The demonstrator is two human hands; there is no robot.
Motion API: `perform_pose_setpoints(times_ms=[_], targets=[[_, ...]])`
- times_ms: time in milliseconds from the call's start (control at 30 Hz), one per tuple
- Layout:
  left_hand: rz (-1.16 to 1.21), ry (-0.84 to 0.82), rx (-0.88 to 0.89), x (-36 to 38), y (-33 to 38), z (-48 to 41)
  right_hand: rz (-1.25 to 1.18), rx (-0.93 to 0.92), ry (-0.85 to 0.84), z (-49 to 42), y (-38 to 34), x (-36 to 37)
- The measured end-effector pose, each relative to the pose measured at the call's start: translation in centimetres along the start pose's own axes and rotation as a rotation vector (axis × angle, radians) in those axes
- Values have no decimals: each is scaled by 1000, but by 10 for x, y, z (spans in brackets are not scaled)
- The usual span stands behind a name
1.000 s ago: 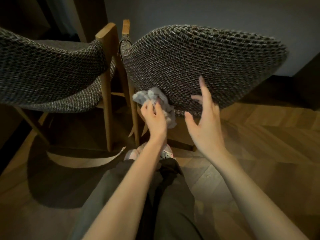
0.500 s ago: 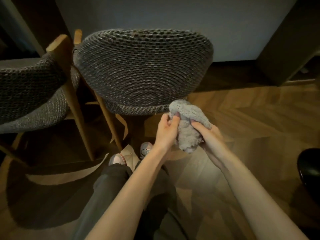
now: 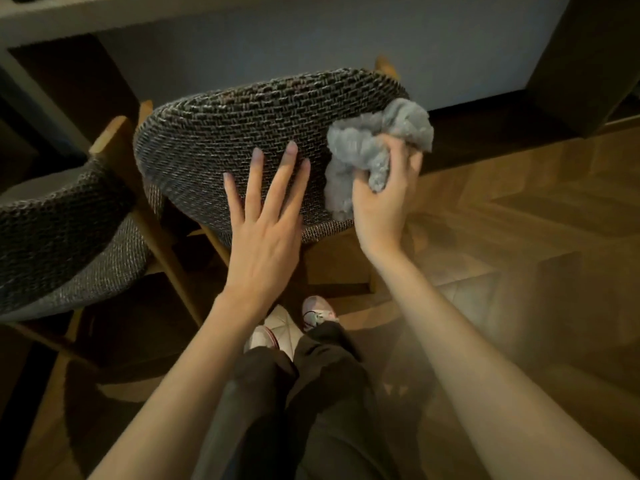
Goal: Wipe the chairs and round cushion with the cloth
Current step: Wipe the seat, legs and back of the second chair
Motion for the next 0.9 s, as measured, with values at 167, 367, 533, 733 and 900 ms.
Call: perform_pose_setpoints(times_ms=[167,367,533,733,900], targets=[[-67,10,54,16,-11,-4,120,-4,-142,17,52,12],[-40,22,30,31,-7,-4,19,53,-12,24,42,-1],[-37,37,29,37,-5,-6,-54,-110,105,-3,15,4],[-216,61,125,46,-1,-13,-128,424,24,15,100,18],[-307,100,223,56,-1,-14,-292,385,191,-9,90,4]])
Point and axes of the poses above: each hand's wrist, its own z-axis away from the middle knuckle, its own x-axis out of the palm, y = z × x, the point moved 6 cm from there along -z, towards the middle knuckle, and after that the axes turned 1 degree about -y, right-handed, at the moved point
